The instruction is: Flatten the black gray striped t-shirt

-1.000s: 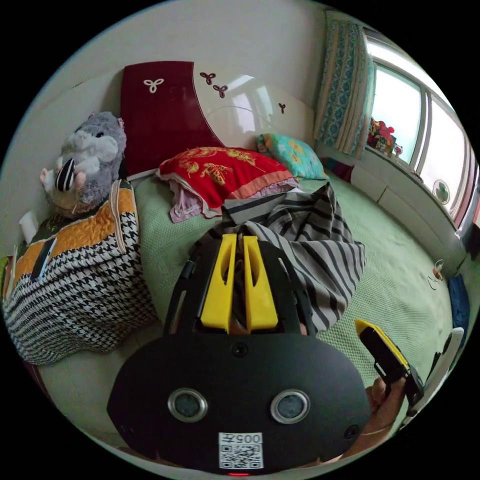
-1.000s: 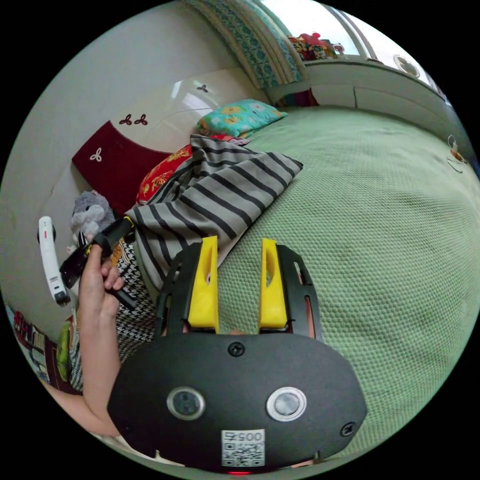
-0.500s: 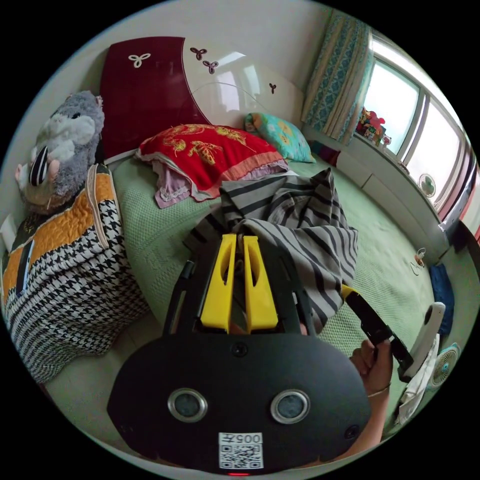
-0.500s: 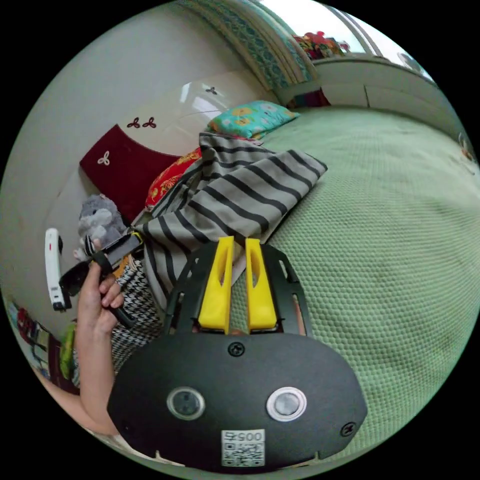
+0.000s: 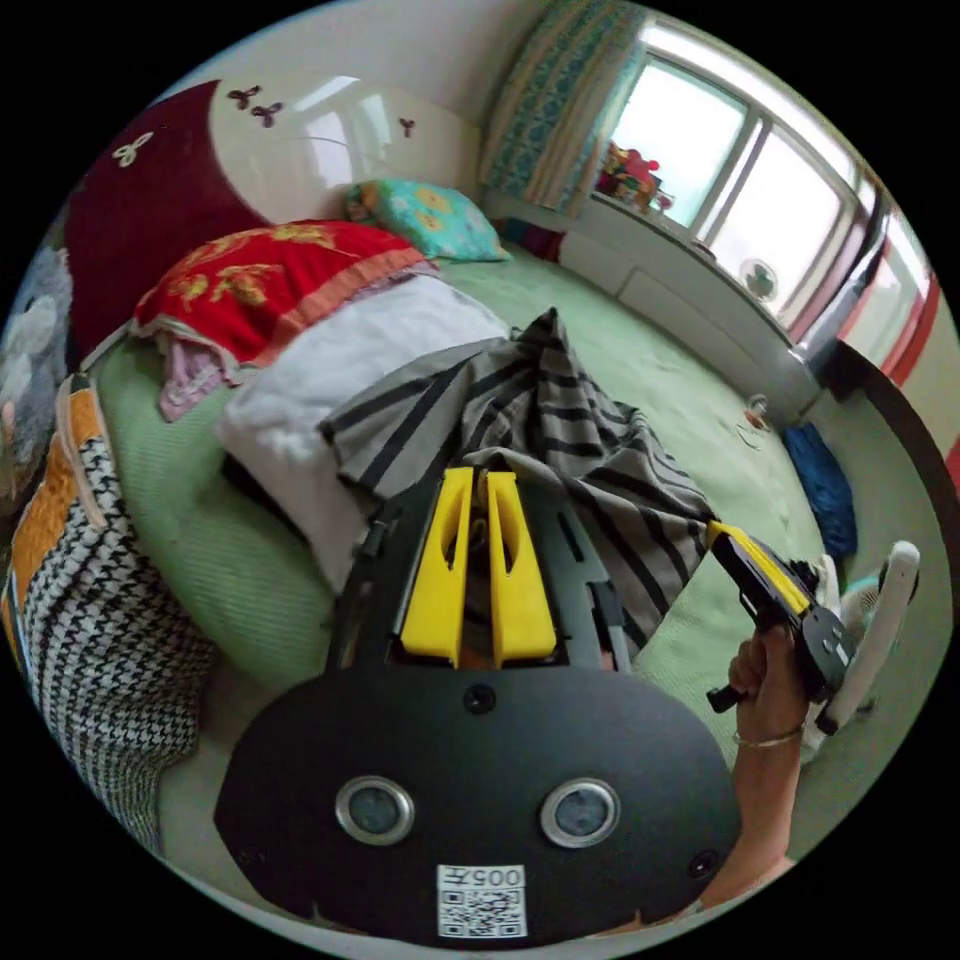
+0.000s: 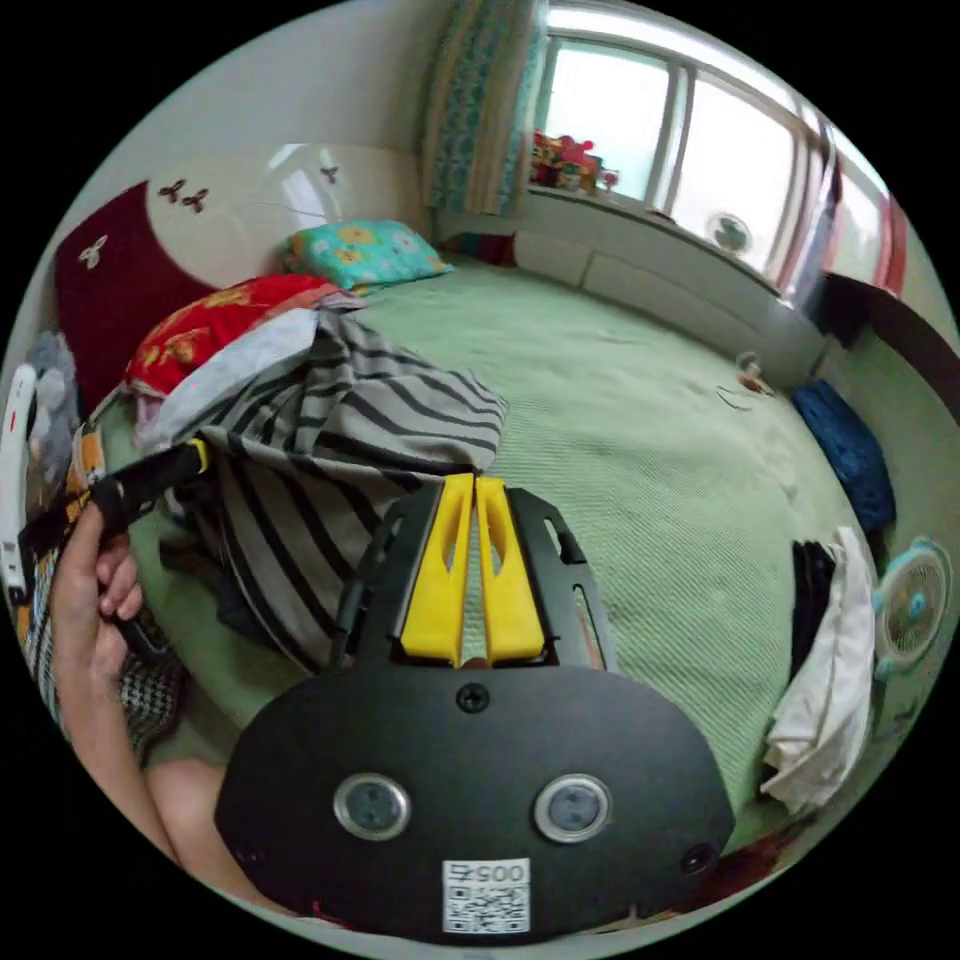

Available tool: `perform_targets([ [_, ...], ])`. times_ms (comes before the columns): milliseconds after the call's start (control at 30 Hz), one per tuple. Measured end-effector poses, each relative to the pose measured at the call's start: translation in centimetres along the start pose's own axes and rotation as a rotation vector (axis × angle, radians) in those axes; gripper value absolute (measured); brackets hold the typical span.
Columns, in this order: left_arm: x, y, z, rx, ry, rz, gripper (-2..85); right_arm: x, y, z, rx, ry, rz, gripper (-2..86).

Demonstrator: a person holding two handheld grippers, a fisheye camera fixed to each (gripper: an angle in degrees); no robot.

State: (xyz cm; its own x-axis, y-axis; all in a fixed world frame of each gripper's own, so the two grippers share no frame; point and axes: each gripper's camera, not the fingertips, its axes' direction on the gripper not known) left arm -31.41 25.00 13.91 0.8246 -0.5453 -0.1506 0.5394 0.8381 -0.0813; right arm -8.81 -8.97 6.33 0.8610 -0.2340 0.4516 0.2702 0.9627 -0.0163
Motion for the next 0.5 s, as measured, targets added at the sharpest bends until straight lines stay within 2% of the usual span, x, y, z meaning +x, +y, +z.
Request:
perform_targets([
  [167, 6.8, -0.3, 2.8, -0.087, 0.157, 0.194, 7.0, 7.3, 1.0, -2.2, -0.055, 0.208, 0.23, -1.1],
  [233, 8.9, -0.8, 3.2, -0.098, 0.148, 0.212, 10.8, 9.4, 1.6, -2.5, -0.088, 0.291, 0.293, -0.8],
  [333, 9.3, -1.5, 3.1, -0.067, 0.069, 0.174, 11.4, 12.3, 2.6, -2.3, -0.241, 0.476, 0.43, 0.7],
  [400, 9.2, -2.0, 3.2, -0.069, 0.076, 0.137, 9.9, 13.0, 2.9, -3.6, -0.209, 0.477, 0.472, 2.3],
  [500, 10.8, -2.3, 3.9, -0.099, 0.018, 0.112, 4.4, 12.4, 2.6, -5.7, -0.111, 0.314, 0.493, 2.8],
])
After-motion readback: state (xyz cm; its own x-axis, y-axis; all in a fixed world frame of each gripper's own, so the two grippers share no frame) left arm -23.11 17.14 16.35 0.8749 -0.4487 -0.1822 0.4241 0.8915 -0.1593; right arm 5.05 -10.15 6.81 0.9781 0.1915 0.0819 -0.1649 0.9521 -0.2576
